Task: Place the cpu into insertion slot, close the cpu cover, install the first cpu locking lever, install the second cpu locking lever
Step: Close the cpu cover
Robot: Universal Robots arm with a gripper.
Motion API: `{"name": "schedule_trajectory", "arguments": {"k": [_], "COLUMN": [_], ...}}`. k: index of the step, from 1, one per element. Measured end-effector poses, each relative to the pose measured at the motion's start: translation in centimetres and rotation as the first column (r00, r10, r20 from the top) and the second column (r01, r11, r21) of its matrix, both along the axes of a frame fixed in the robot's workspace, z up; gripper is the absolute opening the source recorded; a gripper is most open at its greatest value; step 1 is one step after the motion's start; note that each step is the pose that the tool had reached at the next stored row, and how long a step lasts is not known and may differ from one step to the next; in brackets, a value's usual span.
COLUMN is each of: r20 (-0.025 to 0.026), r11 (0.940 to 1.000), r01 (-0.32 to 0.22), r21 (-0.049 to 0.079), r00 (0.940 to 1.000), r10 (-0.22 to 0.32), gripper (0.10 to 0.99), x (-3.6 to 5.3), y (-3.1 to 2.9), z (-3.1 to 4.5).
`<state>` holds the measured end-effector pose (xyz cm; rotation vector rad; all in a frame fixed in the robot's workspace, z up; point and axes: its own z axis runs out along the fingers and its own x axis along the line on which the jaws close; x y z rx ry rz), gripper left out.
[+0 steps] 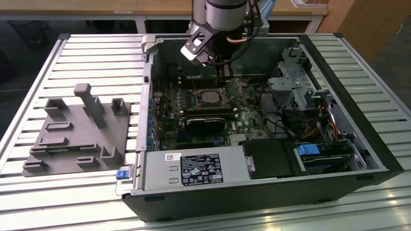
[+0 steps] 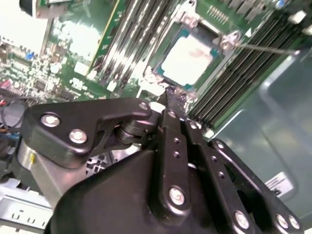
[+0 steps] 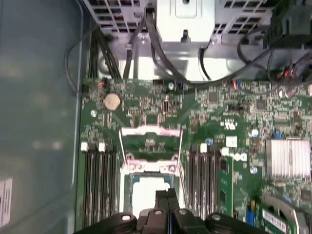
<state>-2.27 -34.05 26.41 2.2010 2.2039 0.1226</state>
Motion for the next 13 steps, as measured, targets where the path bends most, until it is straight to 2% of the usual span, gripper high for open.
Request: {"name": "schedule_trajectory", "arguments": {"k": [9, 13], "r20": [-0.0001, 0.0], "r11": [1.0, 1.0], "r01": [0.0, 0.0], "r21": [0.002, 0.002], "r00": [1.0, 1.0], "r10": [0.0, 0.0], "gripper": [0.106, 0.106], "x": [0.45, 1.32], "y": [0.0, 0.01], "z": [0.56, 0.56]}}
